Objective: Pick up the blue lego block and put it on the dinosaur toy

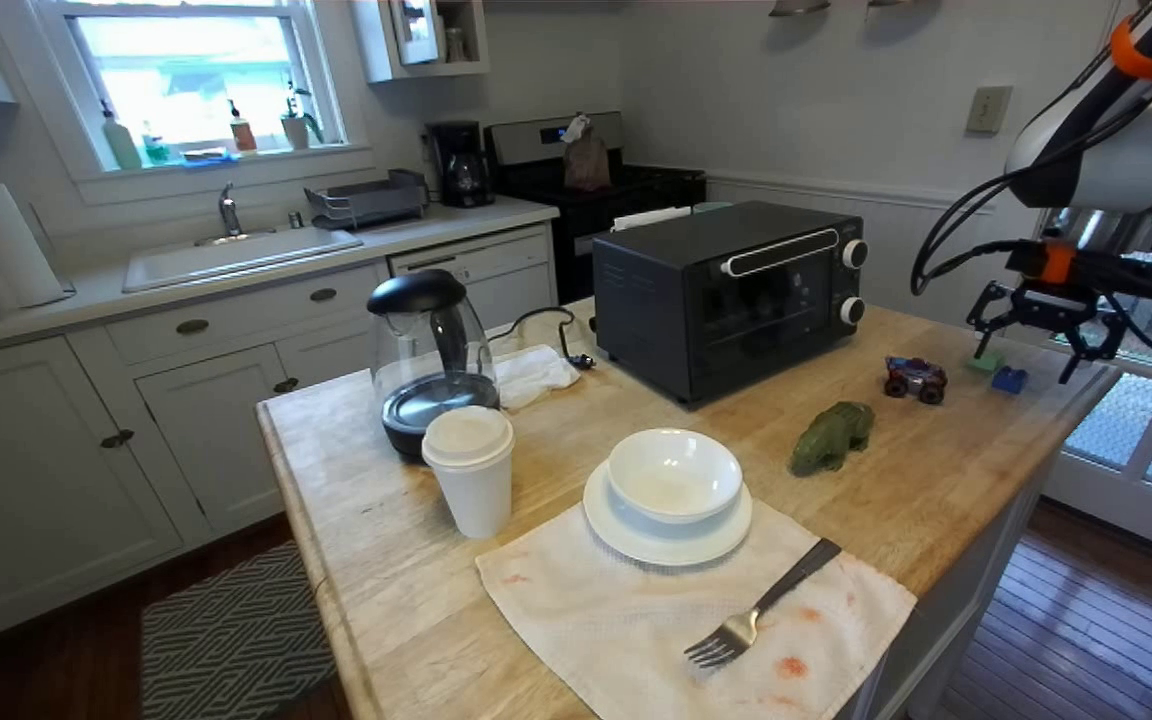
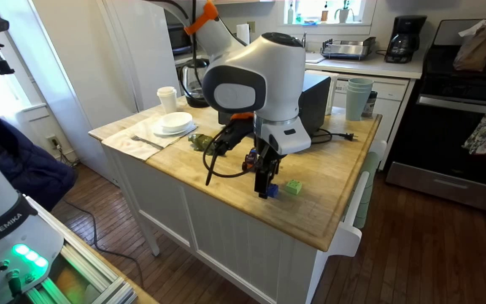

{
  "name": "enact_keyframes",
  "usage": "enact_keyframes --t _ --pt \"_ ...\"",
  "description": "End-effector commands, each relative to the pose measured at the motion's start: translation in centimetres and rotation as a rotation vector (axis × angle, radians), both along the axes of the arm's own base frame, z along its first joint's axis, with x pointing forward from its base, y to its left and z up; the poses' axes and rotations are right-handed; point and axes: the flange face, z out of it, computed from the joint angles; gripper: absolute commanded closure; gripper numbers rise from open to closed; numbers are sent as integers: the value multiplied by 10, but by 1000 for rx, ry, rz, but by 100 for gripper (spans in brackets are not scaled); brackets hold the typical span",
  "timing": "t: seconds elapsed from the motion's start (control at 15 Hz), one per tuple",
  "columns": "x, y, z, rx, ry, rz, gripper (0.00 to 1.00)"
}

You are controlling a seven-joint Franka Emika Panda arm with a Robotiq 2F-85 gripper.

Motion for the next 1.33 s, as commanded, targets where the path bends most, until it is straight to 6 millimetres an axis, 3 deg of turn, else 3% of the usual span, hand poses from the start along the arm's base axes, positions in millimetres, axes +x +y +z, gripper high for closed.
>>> enact_keyframes --t 0.0,0.2,0.27,0.4,0.53,0.73,0.8,0.87,0.93,1.0,1.13,1.27 --pt "4 -6 -5 -5 -25 -24 0" --pt "4 -9 -7 -2 -28 -41 0" --pt "4 -9 -7 -1 -28 -43 5" --pt "4 -10 -8 4 -26 -41 29" --pt "4 -11 -8 8 -25 -41 37" --pt "3 -12 -8 7 -24 -42 61" --pt "3 -12 -9 6 -23 -43 34" --pt "3 -12 -9 5 -22 -42 22" --pt "3 -12 -9 6 -21 -43 21" --pt "3 -11 -10 7 -21 -44 23" --pt "3 -12 -10 11 -18 -48 52" --pt "4 -12 -10 12 -19 -48 59"
